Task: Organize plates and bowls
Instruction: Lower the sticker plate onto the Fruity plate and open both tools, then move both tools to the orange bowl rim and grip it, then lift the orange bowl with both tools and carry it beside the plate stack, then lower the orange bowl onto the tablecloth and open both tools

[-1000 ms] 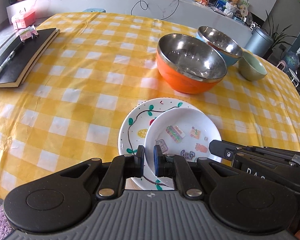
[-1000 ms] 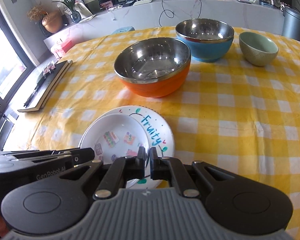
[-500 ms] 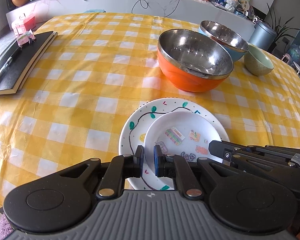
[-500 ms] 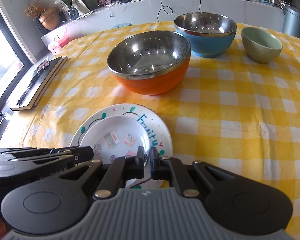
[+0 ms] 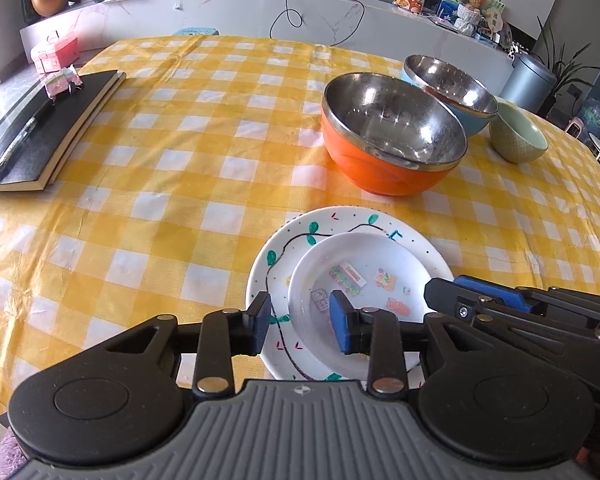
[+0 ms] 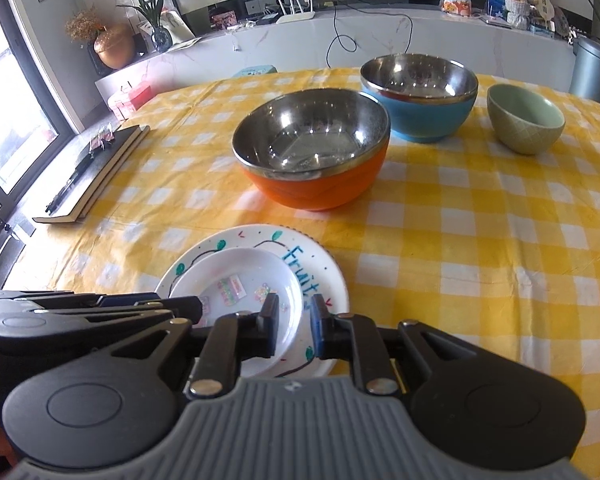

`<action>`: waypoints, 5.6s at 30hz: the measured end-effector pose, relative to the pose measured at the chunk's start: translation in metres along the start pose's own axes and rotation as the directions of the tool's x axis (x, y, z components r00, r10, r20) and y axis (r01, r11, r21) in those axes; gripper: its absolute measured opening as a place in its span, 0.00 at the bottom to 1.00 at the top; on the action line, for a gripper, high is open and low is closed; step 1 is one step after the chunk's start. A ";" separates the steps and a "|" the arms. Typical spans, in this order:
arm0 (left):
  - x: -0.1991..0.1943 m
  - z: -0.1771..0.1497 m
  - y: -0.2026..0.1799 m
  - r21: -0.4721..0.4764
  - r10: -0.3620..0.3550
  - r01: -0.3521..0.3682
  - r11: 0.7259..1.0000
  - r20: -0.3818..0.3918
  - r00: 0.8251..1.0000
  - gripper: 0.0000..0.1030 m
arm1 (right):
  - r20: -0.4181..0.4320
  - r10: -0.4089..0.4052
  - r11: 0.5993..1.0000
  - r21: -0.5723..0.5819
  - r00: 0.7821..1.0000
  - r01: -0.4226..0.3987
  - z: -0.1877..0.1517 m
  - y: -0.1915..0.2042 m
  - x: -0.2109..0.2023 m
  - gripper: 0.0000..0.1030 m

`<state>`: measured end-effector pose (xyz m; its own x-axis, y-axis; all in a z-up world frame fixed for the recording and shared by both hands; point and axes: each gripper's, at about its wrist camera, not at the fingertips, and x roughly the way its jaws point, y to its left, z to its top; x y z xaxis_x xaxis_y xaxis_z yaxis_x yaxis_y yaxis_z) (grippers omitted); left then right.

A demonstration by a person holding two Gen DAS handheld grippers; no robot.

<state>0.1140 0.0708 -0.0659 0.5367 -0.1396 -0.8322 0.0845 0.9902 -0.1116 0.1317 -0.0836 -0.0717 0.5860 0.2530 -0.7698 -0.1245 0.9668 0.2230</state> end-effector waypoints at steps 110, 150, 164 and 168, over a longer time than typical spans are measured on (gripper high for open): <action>-0.015 -0.017 -0.100 -0.030 -0.181 0.181 0.983 -0.010 0.983 0.08 | 0.063 -0.213 0.891 0.423 0.975 0.167 -0.024 -0.127 -0.096 0.09; -0.021 0.001 -0.111 0.065 -0.130 0.124 0.990 0.102 0.986 0.54 | 0.113 -0.264 0.910 0.359 0.958 0.208 -0.016 -0.126 -0.085 0.42; -0.015 0.039 -0.103 0.099 -0.090 0.080 0.992 0.095 0.991 0.55 | 0.149 -0.238 0.945 0.264 0.960 0.194 0.023 -0.115 -0.080 0.46; -0.011 0.056 -0.098 0.085 -0.085 0.076 0.994 0.117 0.989 0.55 | 0.156 -0.238 0.951 0.235 0.959 0.198 0.040 -0.114 -0.072 0.49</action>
<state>0.1472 -0.0251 -0.0154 0.6219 -0.2239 -0.7504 0.1958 0.9723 -0.1278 0.1356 -0.2132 -0.0181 0.7161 0.0068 -0.6980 0.1861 0.9619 0.2004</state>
